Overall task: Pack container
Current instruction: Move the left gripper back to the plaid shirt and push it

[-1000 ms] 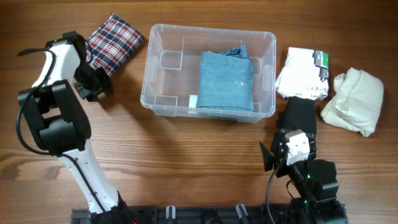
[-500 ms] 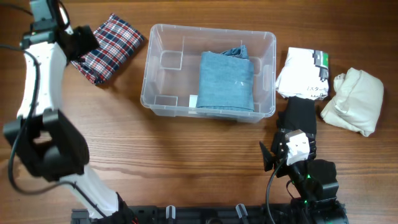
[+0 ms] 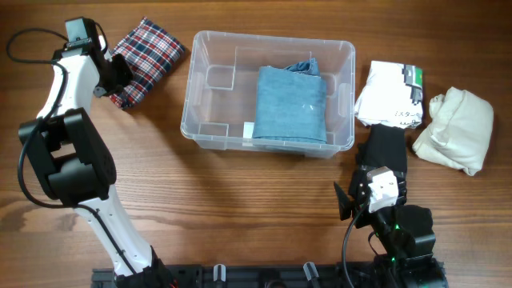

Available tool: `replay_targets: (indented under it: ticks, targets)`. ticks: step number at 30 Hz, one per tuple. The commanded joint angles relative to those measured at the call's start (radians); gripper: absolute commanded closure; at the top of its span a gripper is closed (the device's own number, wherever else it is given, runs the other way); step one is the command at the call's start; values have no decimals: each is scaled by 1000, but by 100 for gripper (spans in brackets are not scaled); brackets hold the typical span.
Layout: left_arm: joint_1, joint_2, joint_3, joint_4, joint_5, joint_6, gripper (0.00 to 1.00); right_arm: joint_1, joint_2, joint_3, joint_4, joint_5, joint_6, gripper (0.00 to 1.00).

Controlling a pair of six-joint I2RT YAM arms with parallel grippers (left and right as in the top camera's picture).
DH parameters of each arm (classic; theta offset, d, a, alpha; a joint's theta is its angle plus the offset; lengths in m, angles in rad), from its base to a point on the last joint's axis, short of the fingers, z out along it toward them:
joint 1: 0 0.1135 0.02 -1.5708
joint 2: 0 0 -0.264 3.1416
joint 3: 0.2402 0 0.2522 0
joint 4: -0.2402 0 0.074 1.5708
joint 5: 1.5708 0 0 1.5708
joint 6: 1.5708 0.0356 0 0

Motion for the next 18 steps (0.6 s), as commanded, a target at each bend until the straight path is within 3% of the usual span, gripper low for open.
replay_targets:
  ticks: [1,4,8,10,16,18]
  targets:
    - [6,32,-54,-19,-15,2,96,-5,-8,2,2,-9,13,0]
    - [9,26,-60,-106,-56,-41,96,-5,-8,2,2,-9,13,0]
    - [27,-18,-60,-255,-112,-304,96,-5,-8,2,2,-9,13,0]
    - [28,-43,-60,-311,-102,-365,96,-5,-8,2,2,-9,13,0]
    - [27,-142,-59,-373,-29,-356,96,-5,-8,2,2,-9,13,0]
    - [29,-193,-58,-319,-25,-243,62,-5,-8,2,2,-9,13,0]
